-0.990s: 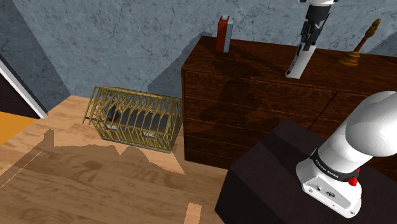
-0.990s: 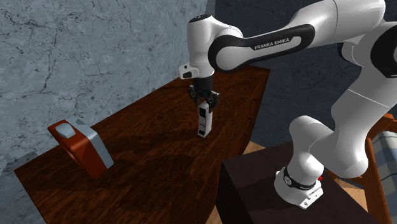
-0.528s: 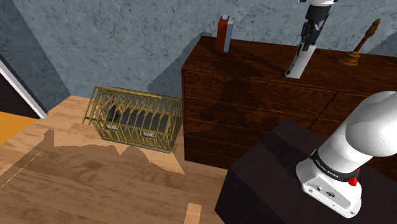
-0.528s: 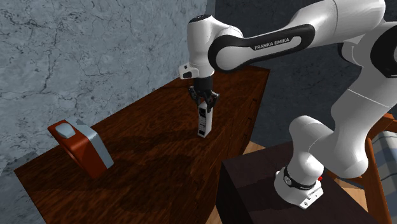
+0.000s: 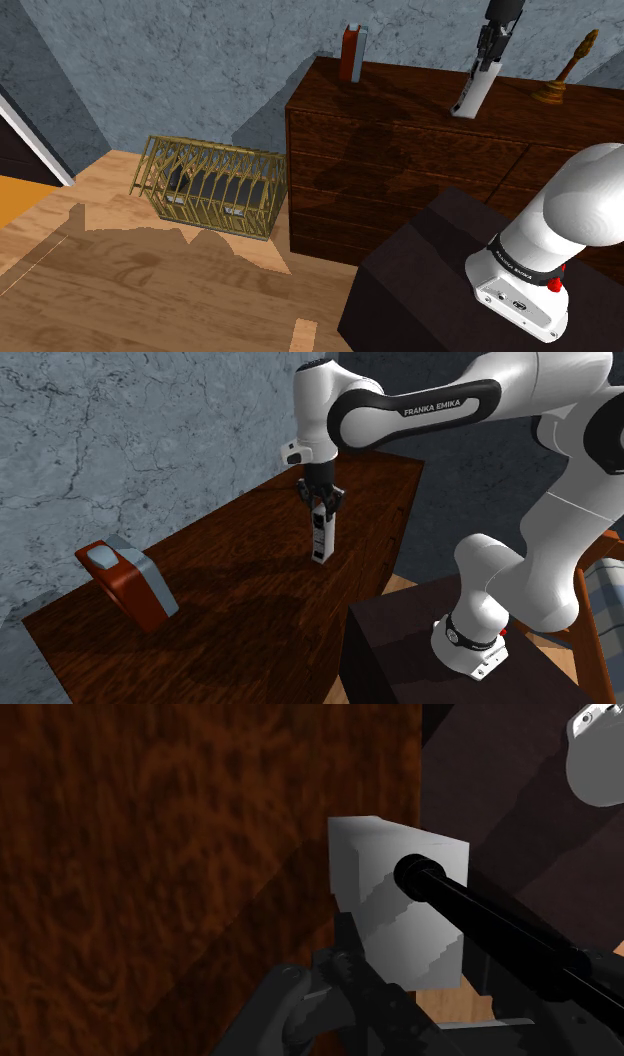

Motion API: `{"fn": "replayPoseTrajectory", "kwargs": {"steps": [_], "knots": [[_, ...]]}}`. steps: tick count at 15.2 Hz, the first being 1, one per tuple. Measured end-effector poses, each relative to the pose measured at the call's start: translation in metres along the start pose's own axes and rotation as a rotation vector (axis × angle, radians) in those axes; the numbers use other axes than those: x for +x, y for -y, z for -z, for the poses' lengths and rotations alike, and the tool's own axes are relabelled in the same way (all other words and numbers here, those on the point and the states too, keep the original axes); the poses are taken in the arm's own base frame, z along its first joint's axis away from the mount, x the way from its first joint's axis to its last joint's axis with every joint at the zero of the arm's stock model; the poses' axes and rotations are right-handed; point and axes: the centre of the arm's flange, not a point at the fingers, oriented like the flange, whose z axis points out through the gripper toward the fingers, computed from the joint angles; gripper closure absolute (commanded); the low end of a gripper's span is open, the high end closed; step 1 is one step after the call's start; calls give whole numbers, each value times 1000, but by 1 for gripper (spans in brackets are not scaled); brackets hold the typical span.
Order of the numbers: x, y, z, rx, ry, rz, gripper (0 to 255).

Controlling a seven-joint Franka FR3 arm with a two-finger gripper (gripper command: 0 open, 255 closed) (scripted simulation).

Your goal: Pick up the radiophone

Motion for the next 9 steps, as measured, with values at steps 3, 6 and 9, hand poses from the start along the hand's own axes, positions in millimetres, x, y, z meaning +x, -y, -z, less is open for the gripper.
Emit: {"fn": "replayPoseTrajectory", "kwargs": {"steps": [3, 6, 9], "knots": [[-2, 1, 15, 0, 0, 0, 255], [-3, 1, 31, 0, 0, 0, 255], [-4, 2, 47, 0, 0, 0, 255]]}}
